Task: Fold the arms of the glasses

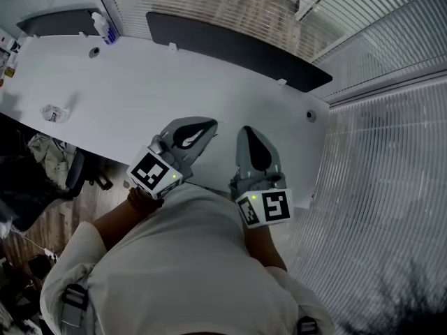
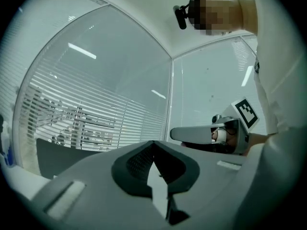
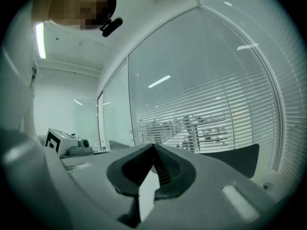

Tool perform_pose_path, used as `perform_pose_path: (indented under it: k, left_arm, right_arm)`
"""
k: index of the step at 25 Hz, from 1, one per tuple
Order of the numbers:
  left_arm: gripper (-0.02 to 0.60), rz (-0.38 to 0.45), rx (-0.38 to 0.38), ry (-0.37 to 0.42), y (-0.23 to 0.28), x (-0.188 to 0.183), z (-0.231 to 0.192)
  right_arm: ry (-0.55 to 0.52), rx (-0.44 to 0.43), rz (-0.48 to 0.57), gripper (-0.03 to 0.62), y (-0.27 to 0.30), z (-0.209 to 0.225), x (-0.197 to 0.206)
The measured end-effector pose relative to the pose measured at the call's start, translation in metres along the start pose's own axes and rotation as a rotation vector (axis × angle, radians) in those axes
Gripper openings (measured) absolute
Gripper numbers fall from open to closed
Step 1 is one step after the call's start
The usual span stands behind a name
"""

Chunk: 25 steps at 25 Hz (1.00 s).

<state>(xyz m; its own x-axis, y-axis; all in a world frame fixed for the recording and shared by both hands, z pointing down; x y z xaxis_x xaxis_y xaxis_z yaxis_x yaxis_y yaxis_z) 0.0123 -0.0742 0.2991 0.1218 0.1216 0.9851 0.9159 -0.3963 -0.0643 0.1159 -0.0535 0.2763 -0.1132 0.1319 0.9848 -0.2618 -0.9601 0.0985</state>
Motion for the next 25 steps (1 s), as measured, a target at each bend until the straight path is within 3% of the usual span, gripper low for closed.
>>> perform_pose_path:
  k: [5,25]
  left_arm:
    - [0.003,0.06,0.03,0.003,0.002,-0.013,0.019]
    - [0.003,0.007,-0.04,0.006,0.002,-0.005,0.02]
  right_arm:
    - [0.001,-0.025,0.023,0.0,-0.006,-0.012,-0.008]
    - [-0.011,-0.039,0.02,-0.001,-0.008,-0.007,-0.006]
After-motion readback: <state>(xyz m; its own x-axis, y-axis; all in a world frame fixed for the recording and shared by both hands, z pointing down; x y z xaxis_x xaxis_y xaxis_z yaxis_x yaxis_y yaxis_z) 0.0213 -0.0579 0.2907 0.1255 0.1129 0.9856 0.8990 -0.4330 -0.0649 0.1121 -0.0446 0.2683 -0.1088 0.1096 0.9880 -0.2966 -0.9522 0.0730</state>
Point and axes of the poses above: the fingertips, and each gripper's own axes: y forward along the fingers, z to its right, x out of its underside, the point moved 4 cm from there along -y, backward along the fingers, and after that the axes turned 10 degrees about x, right-handed, at the moved point
